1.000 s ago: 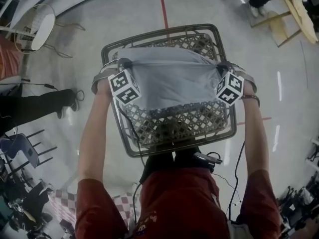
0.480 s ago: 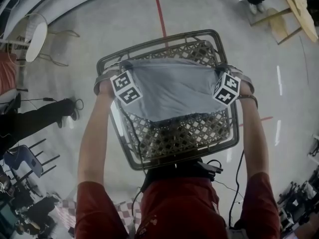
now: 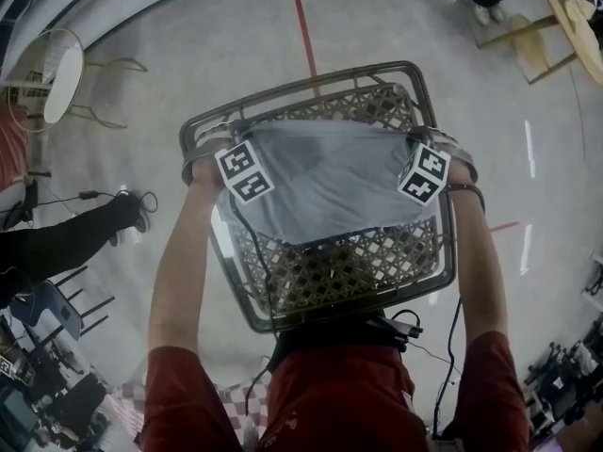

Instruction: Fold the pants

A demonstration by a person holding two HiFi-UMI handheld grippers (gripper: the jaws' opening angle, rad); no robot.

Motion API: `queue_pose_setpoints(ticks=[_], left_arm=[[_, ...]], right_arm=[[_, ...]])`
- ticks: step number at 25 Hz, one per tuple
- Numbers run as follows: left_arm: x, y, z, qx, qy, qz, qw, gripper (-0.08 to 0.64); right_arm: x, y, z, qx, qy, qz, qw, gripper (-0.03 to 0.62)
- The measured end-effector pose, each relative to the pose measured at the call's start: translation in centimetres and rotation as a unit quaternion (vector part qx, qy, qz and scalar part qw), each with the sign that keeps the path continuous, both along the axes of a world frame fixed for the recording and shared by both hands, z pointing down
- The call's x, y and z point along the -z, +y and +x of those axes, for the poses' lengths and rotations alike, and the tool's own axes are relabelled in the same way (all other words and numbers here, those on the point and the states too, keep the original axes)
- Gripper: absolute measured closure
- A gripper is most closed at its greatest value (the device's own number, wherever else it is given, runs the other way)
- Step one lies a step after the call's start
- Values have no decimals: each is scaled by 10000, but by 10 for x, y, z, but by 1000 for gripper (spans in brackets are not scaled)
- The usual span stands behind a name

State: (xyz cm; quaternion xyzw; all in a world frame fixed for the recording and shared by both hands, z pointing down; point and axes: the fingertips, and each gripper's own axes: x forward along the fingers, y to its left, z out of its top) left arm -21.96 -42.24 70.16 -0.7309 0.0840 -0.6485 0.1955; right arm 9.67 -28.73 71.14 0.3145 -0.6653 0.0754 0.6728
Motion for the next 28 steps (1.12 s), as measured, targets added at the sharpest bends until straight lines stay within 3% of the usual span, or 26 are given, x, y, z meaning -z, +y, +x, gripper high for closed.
queue_pose_setpoints(ticks=[6,12,20,25,28], left_arm=[[-8,-9,-5,113,-33,144,9998,437],[-3,-12,-5,267,95,210,9994,379],[27,-4,-13,437,341,311,9980,320],[64,12,-26,814,810,433,9924,295],[94,31,-24,1097,1434,558,9820,295]], right_arm=[[-10,-1,3,-108,61,127,9998,549],[2,-7,8,-381,-20,486,9981,454],[30,-2,3,-511,-175,699,9961,445],[65,6,-12,-674,-383,1099,9909,445],[93,15,-28,-811,-605,1485,9837,445]])
